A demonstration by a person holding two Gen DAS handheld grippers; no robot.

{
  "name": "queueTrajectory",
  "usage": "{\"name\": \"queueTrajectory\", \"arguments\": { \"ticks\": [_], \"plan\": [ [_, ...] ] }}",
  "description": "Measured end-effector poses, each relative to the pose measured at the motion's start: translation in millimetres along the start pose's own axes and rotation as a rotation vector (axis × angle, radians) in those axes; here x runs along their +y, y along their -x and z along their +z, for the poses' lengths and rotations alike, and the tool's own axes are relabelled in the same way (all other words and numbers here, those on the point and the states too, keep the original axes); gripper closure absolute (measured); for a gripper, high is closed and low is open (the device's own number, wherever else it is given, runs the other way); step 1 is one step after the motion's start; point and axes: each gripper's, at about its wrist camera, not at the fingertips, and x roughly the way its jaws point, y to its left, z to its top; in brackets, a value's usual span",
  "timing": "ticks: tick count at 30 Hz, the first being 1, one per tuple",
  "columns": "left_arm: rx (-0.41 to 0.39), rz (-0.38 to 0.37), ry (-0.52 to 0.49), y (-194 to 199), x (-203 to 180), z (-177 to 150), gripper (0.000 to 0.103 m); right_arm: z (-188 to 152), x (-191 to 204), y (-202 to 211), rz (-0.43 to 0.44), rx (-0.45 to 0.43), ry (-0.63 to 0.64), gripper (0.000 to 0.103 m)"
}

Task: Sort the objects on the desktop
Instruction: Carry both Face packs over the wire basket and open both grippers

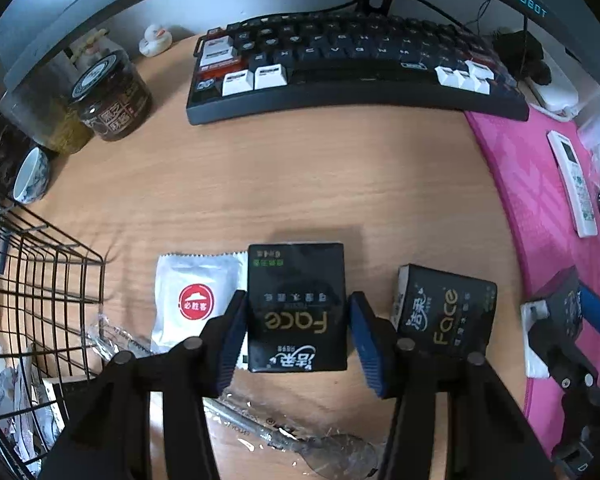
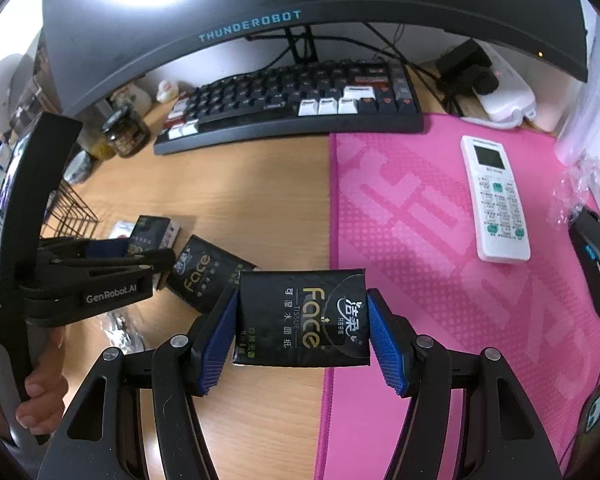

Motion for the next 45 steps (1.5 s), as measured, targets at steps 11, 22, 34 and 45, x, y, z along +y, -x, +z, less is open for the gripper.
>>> {"name": "queueTrajectory", "arguments": {
  "ticks": [11, 22, 34, 45],
  "plan": [
    [-0.018, -0.028, -0.023, 12, -3, -2, 0.051, 1, 4, 5, -0.005, 0.008, -0.019, 0.040],
    [-0.231, -0.001, 0.025, 116, 42, -27, 0.051, 21, 58, 55, 0.049, -0.092, 0.060, 0.040],
    [-0.299, 0.178, 0.277, 185, 194, -119, 0.051, 19, 247, 84, 0.297, -0.143, 0.373, 0.040],
    [-0.196, 0.204, 0.441, 149, 269, -177, 0.051, -12, 335, 47, 0.332, -0.032, 0.528, 0.040]
  ]
}}
